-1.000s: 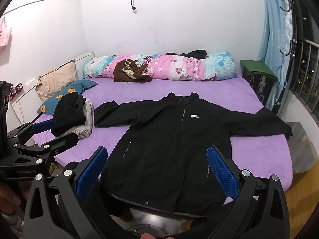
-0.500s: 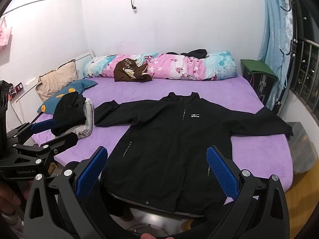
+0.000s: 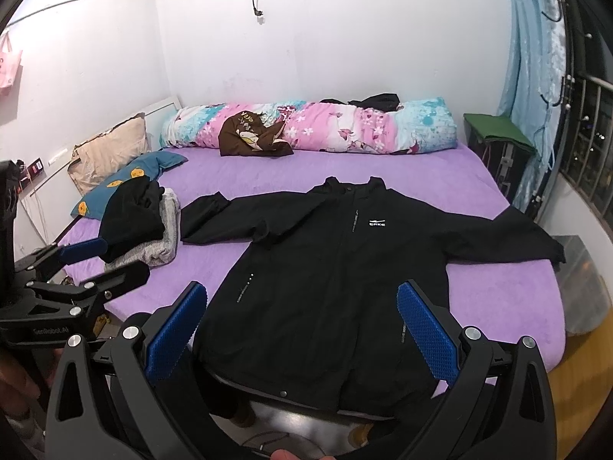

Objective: Fold large clothes
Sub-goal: 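Lower both tools toward the jacket hem and sleeve cuffs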

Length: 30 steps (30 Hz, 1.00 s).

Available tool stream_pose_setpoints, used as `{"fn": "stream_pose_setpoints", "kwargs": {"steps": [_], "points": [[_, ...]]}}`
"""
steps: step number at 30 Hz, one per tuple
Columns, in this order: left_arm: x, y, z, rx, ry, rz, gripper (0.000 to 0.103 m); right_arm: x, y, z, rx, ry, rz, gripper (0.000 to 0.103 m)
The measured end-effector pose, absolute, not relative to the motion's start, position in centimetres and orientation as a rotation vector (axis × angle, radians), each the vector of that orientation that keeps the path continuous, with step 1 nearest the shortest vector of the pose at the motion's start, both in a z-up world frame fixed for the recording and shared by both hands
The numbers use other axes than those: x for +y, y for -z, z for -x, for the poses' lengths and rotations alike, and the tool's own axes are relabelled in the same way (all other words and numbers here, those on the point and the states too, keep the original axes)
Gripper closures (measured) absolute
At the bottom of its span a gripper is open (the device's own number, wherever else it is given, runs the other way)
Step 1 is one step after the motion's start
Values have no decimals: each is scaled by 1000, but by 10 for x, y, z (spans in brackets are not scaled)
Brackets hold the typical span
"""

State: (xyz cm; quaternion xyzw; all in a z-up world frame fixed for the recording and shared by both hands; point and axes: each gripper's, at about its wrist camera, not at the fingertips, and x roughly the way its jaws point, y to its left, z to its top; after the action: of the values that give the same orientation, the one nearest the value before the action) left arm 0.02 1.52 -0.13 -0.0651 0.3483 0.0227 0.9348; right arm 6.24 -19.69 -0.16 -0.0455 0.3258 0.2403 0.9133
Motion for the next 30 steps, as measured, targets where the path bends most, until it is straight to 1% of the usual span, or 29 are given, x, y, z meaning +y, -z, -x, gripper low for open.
{"fn": "stream_pose_setpoints", "kwargs": {"steps": [8, 14, 25, 30], "points": [[47, 13, -5, 746, -105, 251, 6, -185, 0, -69, 641, -504, 89, 5], [67, 8, -6, 703, -160, 286, 6, -180, -6, -73, 590, -500, 86, 5], [112, 20, -18, 696, -208, 337, 6, -139, -4, -95, 602, -555, 120, 5], [148, 35, -35, 709, -259, 341, 6, -111, 4, -121, 652, -577, 108, 5]]}}
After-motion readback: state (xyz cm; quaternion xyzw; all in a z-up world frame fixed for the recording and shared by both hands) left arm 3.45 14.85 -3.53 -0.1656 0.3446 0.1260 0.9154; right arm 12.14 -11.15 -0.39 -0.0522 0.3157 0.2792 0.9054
